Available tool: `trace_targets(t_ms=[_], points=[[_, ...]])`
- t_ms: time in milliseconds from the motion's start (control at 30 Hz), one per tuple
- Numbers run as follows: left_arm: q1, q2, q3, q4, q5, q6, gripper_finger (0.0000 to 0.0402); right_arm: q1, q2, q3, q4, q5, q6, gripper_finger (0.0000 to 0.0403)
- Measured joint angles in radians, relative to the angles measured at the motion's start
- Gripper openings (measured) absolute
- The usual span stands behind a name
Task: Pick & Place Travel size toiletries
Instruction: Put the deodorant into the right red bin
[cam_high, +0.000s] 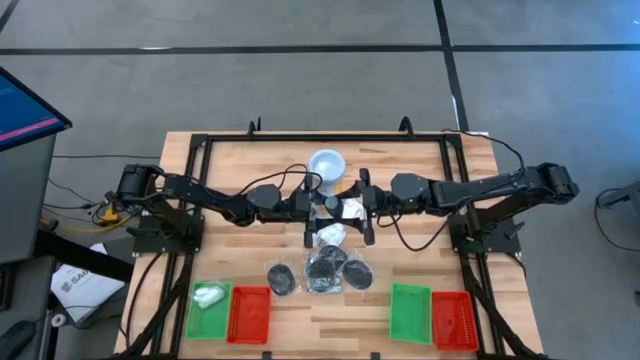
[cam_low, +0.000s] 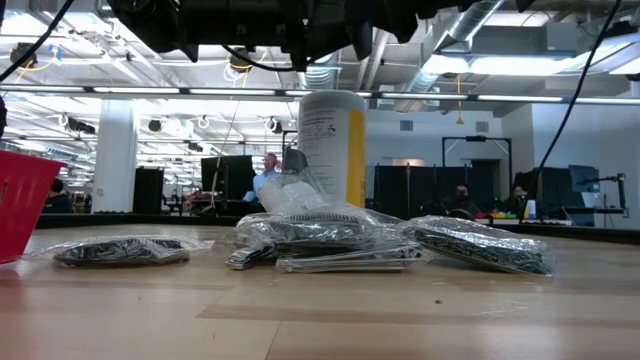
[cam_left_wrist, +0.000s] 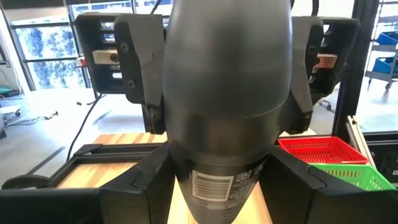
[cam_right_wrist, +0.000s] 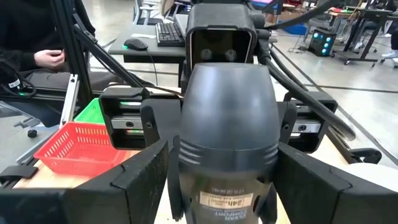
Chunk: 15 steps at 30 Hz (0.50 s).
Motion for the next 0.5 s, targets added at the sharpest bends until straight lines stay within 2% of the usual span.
trace_targets(t_ms=[167,500], points=[[0.004,0.0,0.0,0.003,-0.001,0.0,0.0184,0.0,0.006,0.001,0.028,0.0,0.0,0.0263],[0.005,0.024,0.008,-0.007,-0.008,0.011,0.0184,-0.001,0.109,0.003,0.134,0.001,-0.056,0.0256]])
